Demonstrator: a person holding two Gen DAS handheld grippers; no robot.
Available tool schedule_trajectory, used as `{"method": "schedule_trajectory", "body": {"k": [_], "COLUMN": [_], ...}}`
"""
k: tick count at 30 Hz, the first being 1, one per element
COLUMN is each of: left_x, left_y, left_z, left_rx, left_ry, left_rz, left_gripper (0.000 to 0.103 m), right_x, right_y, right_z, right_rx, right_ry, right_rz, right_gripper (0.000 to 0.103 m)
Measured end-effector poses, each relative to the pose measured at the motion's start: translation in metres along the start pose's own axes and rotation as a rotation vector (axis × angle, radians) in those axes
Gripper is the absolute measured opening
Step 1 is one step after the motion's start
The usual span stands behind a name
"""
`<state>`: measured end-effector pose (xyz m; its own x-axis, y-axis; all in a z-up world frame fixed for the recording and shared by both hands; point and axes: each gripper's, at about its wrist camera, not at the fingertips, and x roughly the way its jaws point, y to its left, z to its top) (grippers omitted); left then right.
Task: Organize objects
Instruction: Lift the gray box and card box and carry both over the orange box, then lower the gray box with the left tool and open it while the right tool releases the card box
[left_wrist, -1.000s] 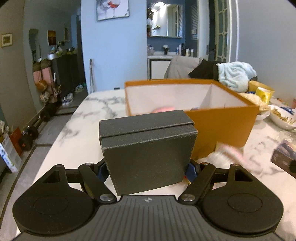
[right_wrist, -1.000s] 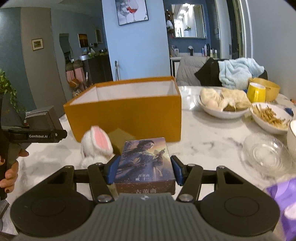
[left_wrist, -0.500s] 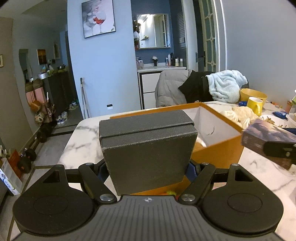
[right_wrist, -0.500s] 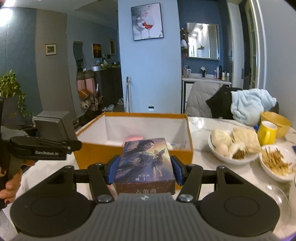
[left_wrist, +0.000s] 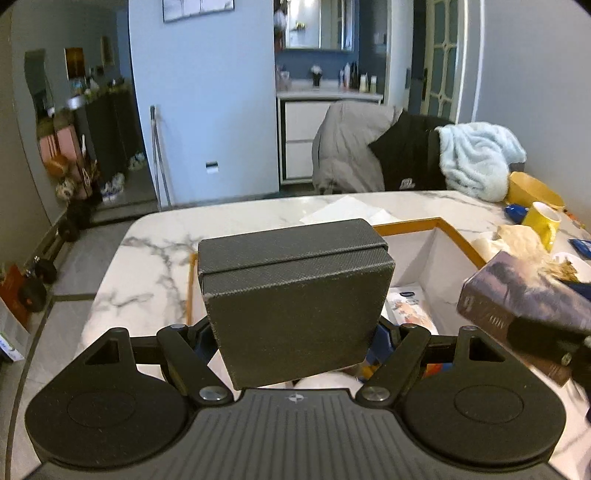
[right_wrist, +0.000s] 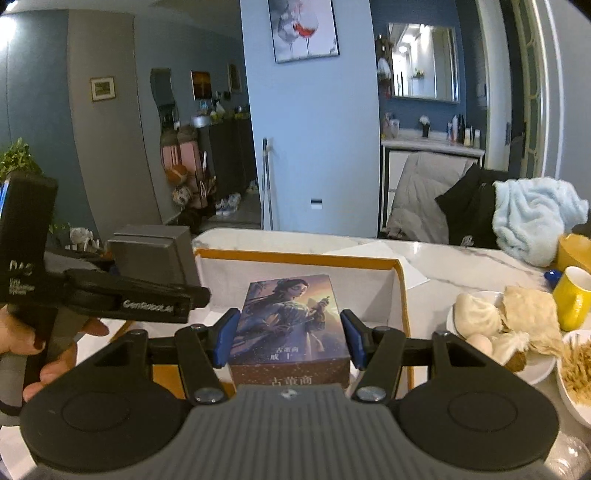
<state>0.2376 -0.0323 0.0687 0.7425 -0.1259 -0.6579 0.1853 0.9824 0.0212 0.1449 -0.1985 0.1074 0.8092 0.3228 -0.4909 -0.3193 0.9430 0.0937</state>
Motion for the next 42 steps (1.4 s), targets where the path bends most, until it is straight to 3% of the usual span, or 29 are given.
{"method": "schedule_trajectory", "body": {"k": [8, 17, 29, 42], "left_x": [0.043, 0.075, 0.111, 0.125], "left_y": [0.008, 0.002, 0.000, 0.002], "left_z": [0.004, 0.008, 0.013, 0.008], "left_rx": [-0.049, -0.028, -0.069, -0.081], "left_ry": [0.142, 0.276, 0.430, 0.531], "left_rz": [-0.017, 0.007, 0.037, 0.034], "left_gripper": [0.091, 0.091, 0.091, 0.091], "right_x": [0.068, 0.110, 0.135, 0.147], "right_y": [-0.020, -0.022, -0.021, -0.018], "right_z": [0.010, 0.011, 0.004, -0.002], "right_rx": [0.062, -0.006, -0.039, -0.038], "right_ry": [0.137, 0.240, 0.333, 0.403], "right_rz": [-0.001, -0.029, -0.058, -0.077], "right_gripper": [0.060, 0.060, 0.060, 0.059]}}
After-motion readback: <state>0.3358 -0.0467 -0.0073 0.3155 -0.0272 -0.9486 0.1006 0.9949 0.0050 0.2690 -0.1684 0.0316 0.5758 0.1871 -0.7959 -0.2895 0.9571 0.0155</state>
